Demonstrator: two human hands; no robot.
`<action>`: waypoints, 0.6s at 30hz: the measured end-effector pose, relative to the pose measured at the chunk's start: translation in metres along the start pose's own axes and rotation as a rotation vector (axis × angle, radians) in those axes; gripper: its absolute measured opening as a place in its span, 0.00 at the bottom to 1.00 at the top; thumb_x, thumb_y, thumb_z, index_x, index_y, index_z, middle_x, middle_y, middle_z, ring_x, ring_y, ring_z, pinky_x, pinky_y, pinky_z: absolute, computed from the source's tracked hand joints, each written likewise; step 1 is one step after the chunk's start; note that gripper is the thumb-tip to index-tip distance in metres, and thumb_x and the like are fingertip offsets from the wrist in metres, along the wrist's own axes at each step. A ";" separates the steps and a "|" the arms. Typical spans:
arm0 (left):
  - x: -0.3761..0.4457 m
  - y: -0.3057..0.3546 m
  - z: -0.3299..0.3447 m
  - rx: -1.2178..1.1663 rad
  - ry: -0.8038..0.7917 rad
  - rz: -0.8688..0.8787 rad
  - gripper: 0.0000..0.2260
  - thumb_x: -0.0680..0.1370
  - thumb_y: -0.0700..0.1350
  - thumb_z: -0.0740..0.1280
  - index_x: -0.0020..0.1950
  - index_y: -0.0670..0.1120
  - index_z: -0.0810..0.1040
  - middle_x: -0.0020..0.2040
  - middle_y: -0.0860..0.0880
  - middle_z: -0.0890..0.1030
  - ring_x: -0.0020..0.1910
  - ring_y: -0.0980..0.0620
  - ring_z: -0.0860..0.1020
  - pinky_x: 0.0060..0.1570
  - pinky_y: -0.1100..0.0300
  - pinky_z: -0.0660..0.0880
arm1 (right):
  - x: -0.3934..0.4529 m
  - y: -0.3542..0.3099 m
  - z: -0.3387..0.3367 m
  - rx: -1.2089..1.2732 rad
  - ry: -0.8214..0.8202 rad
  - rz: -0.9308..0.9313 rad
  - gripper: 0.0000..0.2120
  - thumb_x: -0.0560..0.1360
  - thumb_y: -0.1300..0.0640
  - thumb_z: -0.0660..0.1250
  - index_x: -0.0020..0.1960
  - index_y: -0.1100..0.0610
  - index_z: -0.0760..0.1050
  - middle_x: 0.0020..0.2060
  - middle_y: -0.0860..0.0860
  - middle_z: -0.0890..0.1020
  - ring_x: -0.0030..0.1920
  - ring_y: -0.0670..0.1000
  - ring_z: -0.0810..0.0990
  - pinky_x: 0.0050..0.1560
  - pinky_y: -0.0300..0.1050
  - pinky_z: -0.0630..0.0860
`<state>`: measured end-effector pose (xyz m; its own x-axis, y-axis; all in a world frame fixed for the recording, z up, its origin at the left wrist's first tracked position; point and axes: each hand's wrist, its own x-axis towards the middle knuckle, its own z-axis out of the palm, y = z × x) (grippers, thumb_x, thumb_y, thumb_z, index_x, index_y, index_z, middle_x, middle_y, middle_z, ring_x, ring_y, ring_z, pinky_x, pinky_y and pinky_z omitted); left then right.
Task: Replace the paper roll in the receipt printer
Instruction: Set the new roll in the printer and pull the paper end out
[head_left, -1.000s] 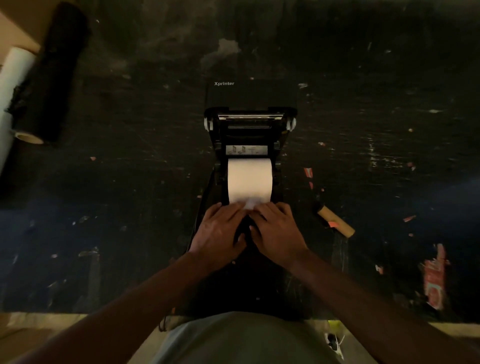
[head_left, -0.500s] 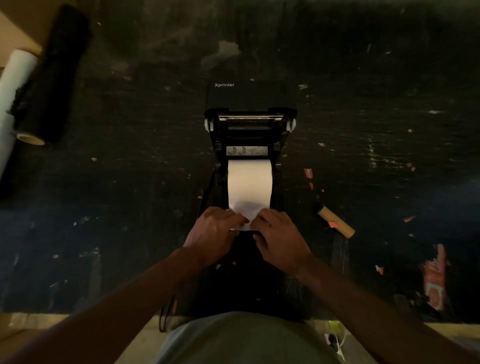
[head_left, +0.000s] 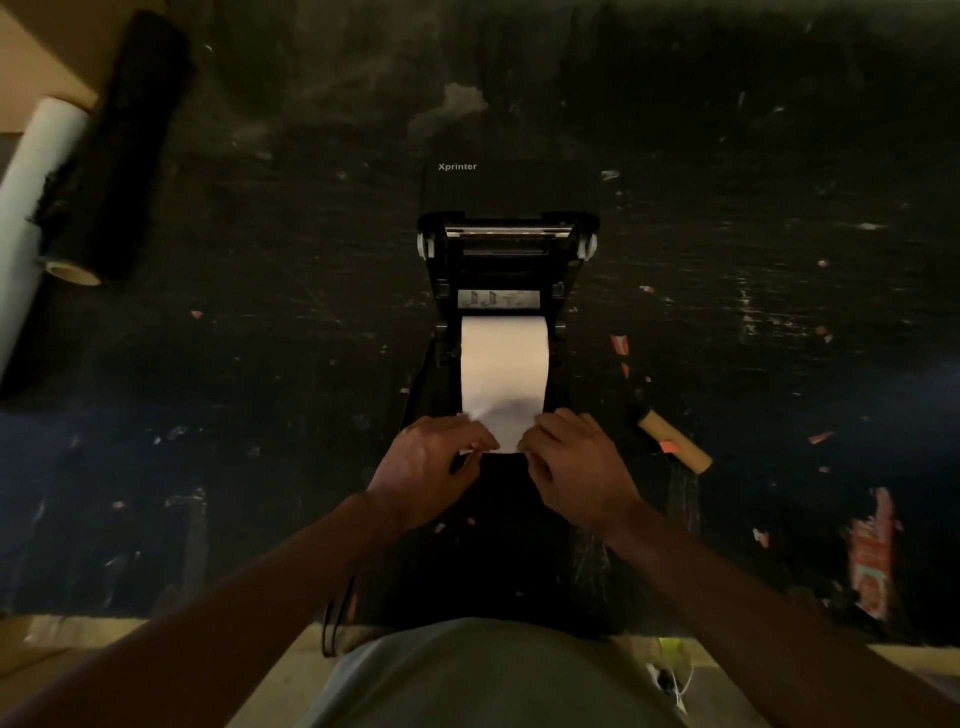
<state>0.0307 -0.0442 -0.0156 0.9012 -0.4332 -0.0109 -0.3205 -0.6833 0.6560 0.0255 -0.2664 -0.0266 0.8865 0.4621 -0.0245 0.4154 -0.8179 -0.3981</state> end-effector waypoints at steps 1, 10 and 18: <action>-0.003 0.001 0.001 0.000 0.004 0.001 0.11 0.74 0.35 0.73 0.53 0.47 0.86 0.50 0.50 0.87 0.47 0.49 0.85 0.53 0.52 0.81 | -0.003 -0.001 0.000 0.003 0.010 -0.002 0.05 0.72 0.64 0.73 0.47 0.56 0.83 0.46 0.54 0.83 0.47 0.56 0.81 0.45 0.49 0.74; -0.026 0.012 0.007 0.111 -0.002 0.013 0.09 0.74 0.35 0.73 0.51 0.45 0.85 0.47 0.46 0.86 0.47 0.44 0.83 0.48 0.48 0.80 | -0.024 -0.014 -0.002 -0.015 -0.036 0.012 0.12 0.67 0.69 0.74 0.49 0.60 0.86 0.45 0.56 0.82 0.47 0.60 0.82 0.43 0.52 0.77; -0.011 0.027 0.014 0.340 -0.215 -0.190 0.29 0.77 0.42 0.68 0.78 0.46 0.69 0.68 0.42 0.78 0.66 0.41 0.76 0.66 0.48 0.74 | -0.009 -0.016 -0.004 -0.099 -0.280 0.113 0.34 0.76 0.57 0.67 0.81 0.58 0.64 0.73 0.58 0.72 0.72 0.59 0.71 0.71 0.54 0.68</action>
<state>0.0079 -0.0662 -0.0086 0.8838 -0.3690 -0.2878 -0.2649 -0.9015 0.3423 0.0115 -0.2585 -0.0162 0.8429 0.4320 -0.3207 0.3479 -0.8923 -0.2877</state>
